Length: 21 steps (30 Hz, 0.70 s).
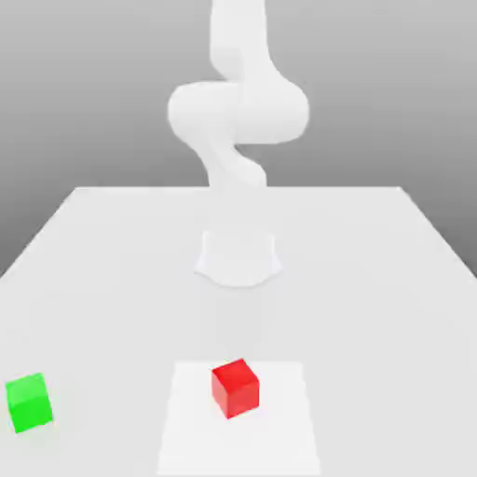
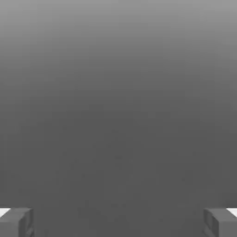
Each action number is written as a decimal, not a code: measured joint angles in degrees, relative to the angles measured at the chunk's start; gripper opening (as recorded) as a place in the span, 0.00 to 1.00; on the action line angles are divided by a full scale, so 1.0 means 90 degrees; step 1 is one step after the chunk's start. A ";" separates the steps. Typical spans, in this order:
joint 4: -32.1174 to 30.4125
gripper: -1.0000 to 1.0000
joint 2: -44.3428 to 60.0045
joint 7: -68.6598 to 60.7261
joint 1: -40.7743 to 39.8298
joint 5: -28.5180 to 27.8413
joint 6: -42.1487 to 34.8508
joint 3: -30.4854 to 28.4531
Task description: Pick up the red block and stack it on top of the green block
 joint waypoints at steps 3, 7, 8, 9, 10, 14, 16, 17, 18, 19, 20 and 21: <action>-0.0444 0.50 0.0750 -0.0384 0.0085 -0.0122 0.0451 -0.0085; -0.1012 0.50 0.1711 -0.0897 0.0208 -0.0251 0.1025 -0.0243; -0.1152 0.50 0.1944 -0.1036 0.0229 -0.0262 0.1168 -0.0276; -0.1291 0.50 0.2177 -0.1175 0.0256 -0.0273 0.1309 -0.0316; -0.1429 0.50 0.2408 -0.1317 0.0282 -0.0278 0.1449 -0.0355; -0.1983 0.50 0.3331 -0.1929 0.0399 -0.0246 0.2009 -0.0515; -0.2260 0.50 0.3793 -0.2283 0.0445 -0.0160 0.2291 -0.0567; -0.2399 0.50 0.4025 -0.2469 0.0458 -0.0103 0.2432 -0.0576; -0.2537 0.50 0.4256 -0.2670 0.0475 -0.0025 0.2573 -0.0579; -0.2634 0.50 0.4488 -0.2839 0.0475 0.0057 0.2727 -0.0568; -0.2666 0.50 0.4719 -0.2949 0.0467 0.0134 0.2902 -0.0545; -0.2665 0.50 0.4950 -0.3031 0.0456 0.0211 0.3088 -0.0515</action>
